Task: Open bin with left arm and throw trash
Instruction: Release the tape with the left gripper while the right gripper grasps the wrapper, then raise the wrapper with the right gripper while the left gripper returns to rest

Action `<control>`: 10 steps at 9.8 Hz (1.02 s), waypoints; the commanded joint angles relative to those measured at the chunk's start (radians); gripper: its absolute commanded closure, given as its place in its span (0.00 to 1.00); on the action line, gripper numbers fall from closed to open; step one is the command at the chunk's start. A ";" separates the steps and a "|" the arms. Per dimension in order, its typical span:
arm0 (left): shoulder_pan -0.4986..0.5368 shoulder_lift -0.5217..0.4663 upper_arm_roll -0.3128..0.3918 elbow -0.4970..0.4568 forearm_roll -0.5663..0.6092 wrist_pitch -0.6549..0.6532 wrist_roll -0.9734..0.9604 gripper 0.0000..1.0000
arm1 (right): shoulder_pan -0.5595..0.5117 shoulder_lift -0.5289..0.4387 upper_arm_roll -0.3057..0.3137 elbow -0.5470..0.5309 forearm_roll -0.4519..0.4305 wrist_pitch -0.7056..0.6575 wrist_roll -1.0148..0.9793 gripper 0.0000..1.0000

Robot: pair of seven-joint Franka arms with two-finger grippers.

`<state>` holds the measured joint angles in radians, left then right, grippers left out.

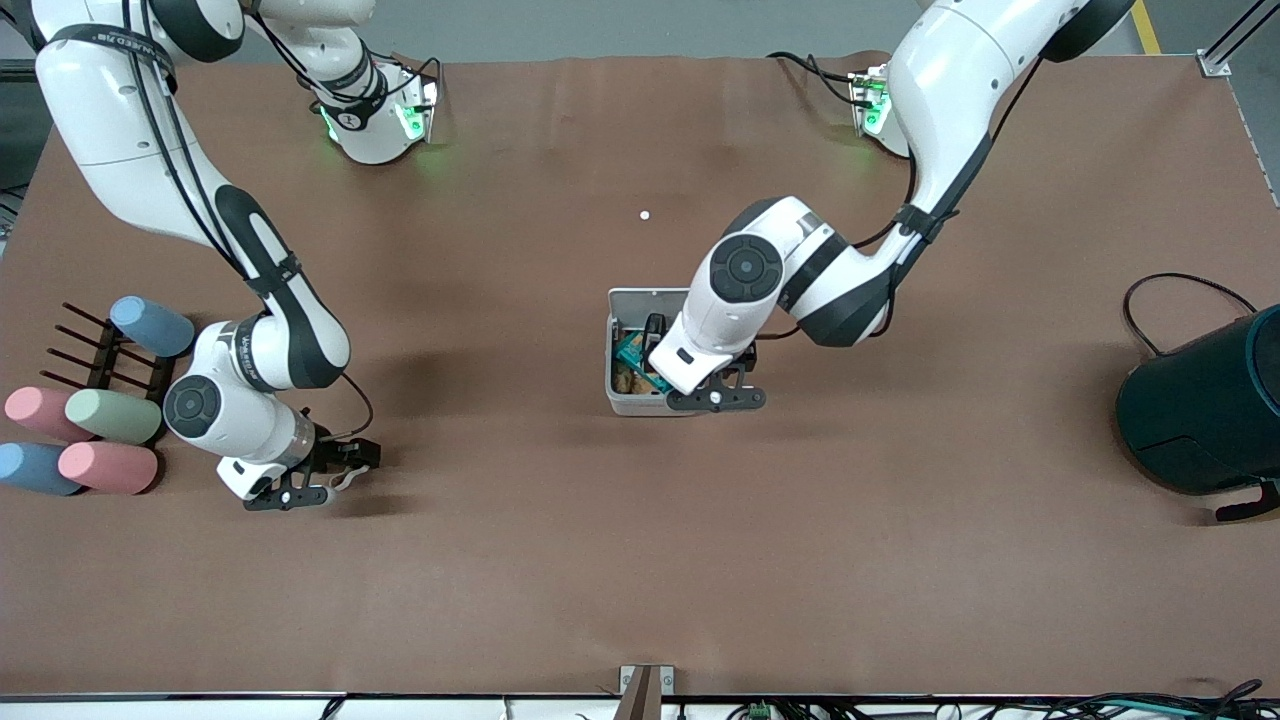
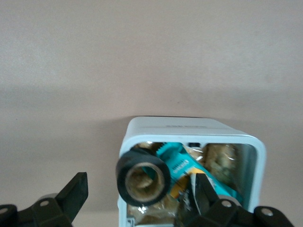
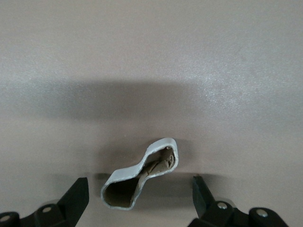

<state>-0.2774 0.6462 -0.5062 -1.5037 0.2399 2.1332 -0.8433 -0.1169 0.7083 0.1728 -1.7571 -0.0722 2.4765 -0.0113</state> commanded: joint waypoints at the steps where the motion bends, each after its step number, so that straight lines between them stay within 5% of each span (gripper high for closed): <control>1: 0.053 -0.097 -0.002 -0.009 0.009 -0.079 -0.011 0.00 | 0.000 0.008 -0.001 0.002 -0.041 0.019 0.004 0.31; 5: 0.262 -0.249 -0.006 0.020 -0.011 -0.287 0.126 0.00 | 0.002 0.016 -0.001 0.015 -0.046 0.028 0.005 0.95; 8: 0.381 -0.345 0.006 0.028 -0.094 -0.389 0.404 0.00 | 0.003 0.013 -0.001 0.013 -0.046 0.016 0.002 1.00; 10: 0.362 -0.469 0.148 0.027 -0.170 -0.496 0.556 0.00 | 0.005 0.004 0.001 0.013 -0.046 0.004 -0.001 1.00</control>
<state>0.0932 0.2770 -0.4284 -1.4593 0.1223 1.6987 -0.3726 -0.1134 0.7115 0.1667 -1.7385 -0.1024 2.4862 -0.0118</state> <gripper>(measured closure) 0.000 0.943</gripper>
